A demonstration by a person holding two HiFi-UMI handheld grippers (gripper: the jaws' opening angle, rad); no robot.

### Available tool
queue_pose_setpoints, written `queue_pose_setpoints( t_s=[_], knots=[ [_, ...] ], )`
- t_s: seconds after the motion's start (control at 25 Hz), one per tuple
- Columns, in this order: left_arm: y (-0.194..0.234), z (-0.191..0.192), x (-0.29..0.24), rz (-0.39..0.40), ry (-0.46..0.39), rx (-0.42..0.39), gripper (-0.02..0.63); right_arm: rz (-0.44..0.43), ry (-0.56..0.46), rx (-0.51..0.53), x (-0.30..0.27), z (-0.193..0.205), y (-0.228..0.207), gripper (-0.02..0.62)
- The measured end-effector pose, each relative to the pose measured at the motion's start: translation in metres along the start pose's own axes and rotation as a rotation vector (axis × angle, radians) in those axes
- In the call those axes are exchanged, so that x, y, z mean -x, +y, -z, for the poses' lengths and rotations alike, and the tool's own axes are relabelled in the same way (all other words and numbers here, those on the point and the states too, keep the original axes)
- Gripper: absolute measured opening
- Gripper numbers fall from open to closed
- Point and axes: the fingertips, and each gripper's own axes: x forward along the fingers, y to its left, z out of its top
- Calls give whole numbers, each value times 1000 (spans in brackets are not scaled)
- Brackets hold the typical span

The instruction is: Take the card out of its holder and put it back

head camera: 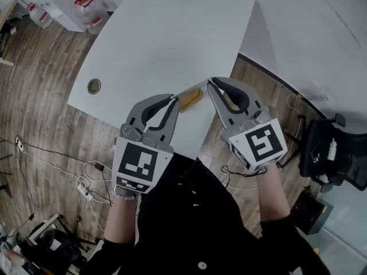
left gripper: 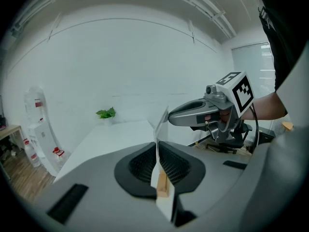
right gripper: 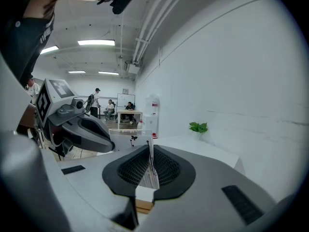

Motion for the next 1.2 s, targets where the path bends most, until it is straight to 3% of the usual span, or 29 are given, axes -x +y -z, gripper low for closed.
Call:
queue_pose_setpoints(
  t_s=[1.2],
  knots=[
    [-6, 66, -25, 39, 106, 70, 28, -46, 108, -58, -28, 70, 7, 60]
  ],
)
